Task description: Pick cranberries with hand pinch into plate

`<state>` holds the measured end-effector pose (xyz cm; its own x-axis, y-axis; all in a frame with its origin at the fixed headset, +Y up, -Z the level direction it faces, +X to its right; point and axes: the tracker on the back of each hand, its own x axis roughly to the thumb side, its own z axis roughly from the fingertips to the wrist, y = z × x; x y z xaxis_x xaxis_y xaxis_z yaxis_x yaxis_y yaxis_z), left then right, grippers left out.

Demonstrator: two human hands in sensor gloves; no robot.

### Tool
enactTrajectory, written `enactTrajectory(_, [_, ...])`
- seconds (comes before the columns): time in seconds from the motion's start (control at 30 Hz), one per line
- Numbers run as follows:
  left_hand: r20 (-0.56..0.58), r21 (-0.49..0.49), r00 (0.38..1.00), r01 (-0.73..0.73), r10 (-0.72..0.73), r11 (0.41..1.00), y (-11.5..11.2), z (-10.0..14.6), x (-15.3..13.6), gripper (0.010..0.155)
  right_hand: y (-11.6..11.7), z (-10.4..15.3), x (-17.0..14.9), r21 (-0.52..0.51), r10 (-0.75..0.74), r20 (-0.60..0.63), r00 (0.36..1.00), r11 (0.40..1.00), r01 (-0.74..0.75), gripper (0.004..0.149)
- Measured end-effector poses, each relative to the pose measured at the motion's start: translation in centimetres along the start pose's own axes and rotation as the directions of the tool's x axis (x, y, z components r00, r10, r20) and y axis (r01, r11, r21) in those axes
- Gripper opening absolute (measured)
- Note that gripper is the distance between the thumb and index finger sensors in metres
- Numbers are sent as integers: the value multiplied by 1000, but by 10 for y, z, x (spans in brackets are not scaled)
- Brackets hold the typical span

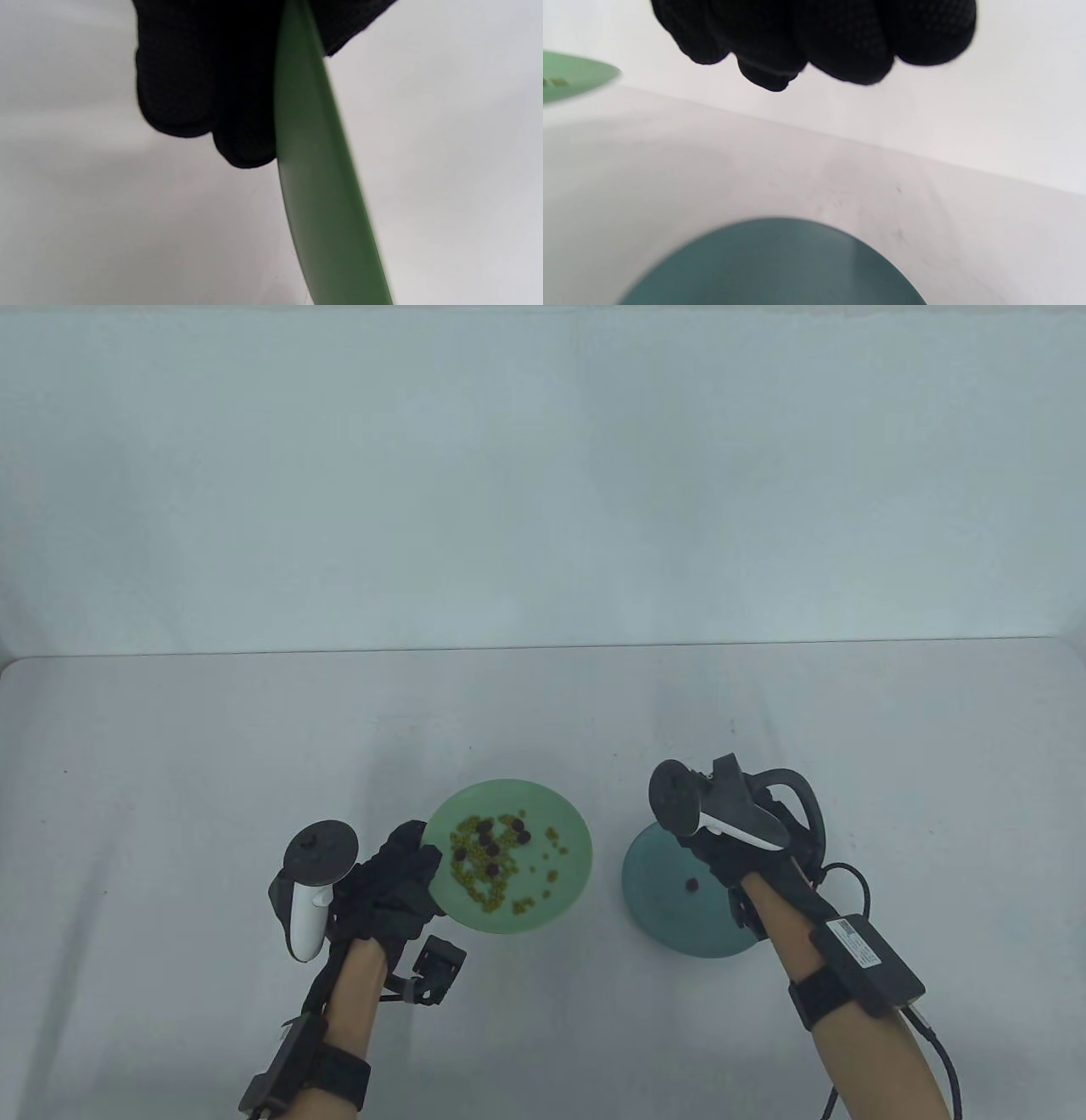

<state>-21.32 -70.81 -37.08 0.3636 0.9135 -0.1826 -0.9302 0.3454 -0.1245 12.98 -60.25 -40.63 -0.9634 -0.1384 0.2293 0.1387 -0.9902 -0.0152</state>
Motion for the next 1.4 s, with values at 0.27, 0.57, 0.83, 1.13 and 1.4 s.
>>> enactTrajectory(0.27, [4,2,1000,5,-5,1000,-1,0,0,58,-20,-11,54,-45,33,118,992,999,-28,49])
enactTrajectory(0.57, [9,-6,1000,7,-7,1000,-2,0,1,58,-9,-25,101,-1,56,192,980,998,-57,51])
enactTrajectory(0.83, [11,-15,1000,11,-11,1000,-4,0,2,58,8,-33,118,41,75,213,974,996,-85,52])
enactTrajectory(1.13, [14,-18,1000,10,-10,1000,-5,-1,3,58,14,-36,125,47,83,218,972,994,-95,52])
enactTrajectory(1.4, [17,-23,1000,3,-3,1000,-5,-1,3,58,16,-35,130,26,127,227,965,990,-137,50])
